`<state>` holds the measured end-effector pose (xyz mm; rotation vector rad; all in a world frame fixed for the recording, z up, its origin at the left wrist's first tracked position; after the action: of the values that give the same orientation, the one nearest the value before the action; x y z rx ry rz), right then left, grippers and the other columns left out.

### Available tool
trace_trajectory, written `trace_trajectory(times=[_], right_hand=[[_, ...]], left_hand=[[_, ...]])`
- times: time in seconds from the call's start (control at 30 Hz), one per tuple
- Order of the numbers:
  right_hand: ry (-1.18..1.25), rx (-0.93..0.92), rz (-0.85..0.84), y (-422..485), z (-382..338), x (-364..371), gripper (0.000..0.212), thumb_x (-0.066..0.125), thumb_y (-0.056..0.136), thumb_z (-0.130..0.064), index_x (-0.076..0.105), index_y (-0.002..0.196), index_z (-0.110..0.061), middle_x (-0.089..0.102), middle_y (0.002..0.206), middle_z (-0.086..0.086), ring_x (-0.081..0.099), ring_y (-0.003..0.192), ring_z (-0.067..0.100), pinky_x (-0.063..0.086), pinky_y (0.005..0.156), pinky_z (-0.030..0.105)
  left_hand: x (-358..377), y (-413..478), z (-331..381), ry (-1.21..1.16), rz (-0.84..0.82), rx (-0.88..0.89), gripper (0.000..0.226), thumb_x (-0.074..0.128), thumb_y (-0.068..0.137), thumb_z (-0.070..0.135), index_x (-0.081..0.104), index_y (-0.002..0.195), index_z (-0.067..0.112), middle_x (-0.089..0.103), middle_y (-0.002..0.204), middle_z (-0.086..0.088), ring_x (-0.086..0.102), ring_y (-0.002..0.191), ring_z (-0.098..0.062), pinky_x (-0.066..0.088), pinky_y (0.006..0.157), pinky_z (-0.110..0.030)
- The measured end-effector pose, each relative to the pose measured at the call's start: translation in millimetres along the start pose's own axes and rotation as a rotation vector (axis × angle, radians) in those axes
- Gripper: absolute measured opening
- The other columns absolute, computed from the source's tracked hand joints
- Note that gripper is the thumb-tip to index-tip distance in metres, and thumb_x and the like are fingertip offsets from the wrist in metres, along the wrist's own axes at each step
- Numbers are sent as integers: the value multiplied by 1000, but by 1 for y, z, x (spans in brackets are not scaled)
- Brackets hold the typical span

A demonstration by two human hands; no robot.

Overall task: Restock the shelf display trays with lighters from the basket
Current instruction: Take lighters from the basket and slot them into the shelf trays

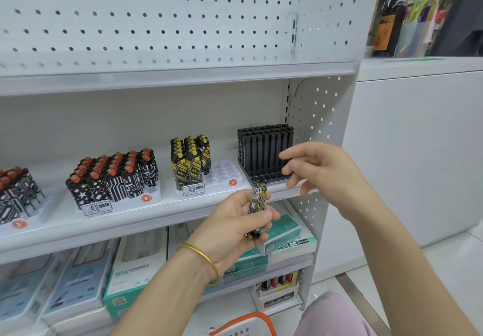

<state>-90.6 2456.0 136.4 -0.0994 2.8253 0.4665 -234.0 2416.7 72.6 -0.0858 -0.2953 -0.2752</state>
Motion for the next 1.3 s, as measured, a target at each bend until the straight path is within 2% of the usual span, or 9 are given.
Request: trace_trajectory(times=[0.23, 0.43, 0.57, 0.63, 0.7, 0.83, 1.03, 1.17, 1.3], right_hand=[[-55, -55, -301, -13, -15, 36, 16, 66, 84, -14, 71, 99, -17, 68, 75, -11, 58, 66, -3, 46, 57, 13], [82, -43, -211, -6, -11, 34, 13, 65, 82, 1, 68, 86, -11, 67, 75, 4, 62, 65, 9, 48, 54, 19], [39, -21, -334, -7, -10, 51, 10, 70, 79, -2, 64, 77, -9, 67, 74, 5, 62, 64, 9, 51, 58, 22], [36, -30, -370, -8, -11, 63, 10, 71, 78, -3, 63, 75, -9, 67, 74, 7, 61, 64, 10, 51, 59, 22], [78, -29, -384, -8, -11, 73, 10, 70, 78, 0, 63, 79, -7, 65, 74, 8, 60, 62, 10, 51, 58, 21], [116, -21, -416, -8, -11, 84, 21, 69, 78, 3, 61, 94, -9, 64, 73, 4, 60, 64, 11, 51, 60, 23], [155, -68, -402, -5, -17, 86, 29, 61, 86, 1, 61, 109, -16, 65, 73, 0, 59, 66, 10, 50, 60, 22], [166, -87, -422, -3, -18, 89, 28, 52, 92, -1, 62, 111, -18, 66, 81, 5, 61, 70, 17, 52, 61, 25], [203, -89, -452, -3, -15, 94, 31, 54, 91, -1, 61, 112, -22, 61, 89, 11, 60, 70, 17, 52, 60, 25]], left_hand=[[0, -1, 2, 53, -1, 44, 27, 53, 86, -11, 51, 103, 10, 67, 74, -3, 56, 57, -7, 46, 53, -19], [-24, -13, 11, -94, 126, 115, 29, 55, 83, -12, 51, 110, -4, 62, 81, -16, 65, 60, -15, 55, 58, -20], [-47, -26, 32, 9, 268, 274, 14, 56, 84, -9, 57, 97, -2, 58, 81, -17, 63, 60, -14, 55, 59, -19], [-53, -30, 40, 75, 322, 339, 18, 58, 84, -7, 56, 102, -3, 56, 83, -15, 63, 60, -11, 54, 59, -19], [-56, -33, 44, 117, 358, 374, 21, 59, 84, -6, 57, 104, -2, 57, 81, -10, 62, 60, -9, 54, 58, -20], [-59, -38, 50, 161, 386, 401, 21, 58, 85, -8, 62, 88, 12, 65, 65, 6, 61, 60, -8, 55, 56, -20], [-63, -37, 52, 265, 431, 403, 23, 62, 83, -5, 57, 96, 14, 62, 87, -10, 61, 70, -13, 53, 55, -21], [-59, -36, 52, 294, 415, 378, 24, 59, 86, -5, 58, 97, 16, 62, 87, -8, 61, 68, -10, 55, 58, -22], [-61, -34, 47, 290, 431, 348, 24, 58, 87, -2, 55, 102, 16, 67, 90, -12, 64, 66, -13, 56, 61, -25]])
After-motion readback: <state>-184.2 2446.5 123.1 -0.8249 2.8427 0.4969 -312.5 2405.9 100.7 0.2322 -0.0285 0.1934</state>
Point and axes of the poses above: each hand's wrist, its own y-axis towards the middle knuckle, its own x-axis out of the palm, z = x × y, the point moved 6 cm from there along y, towards the middle knuckle
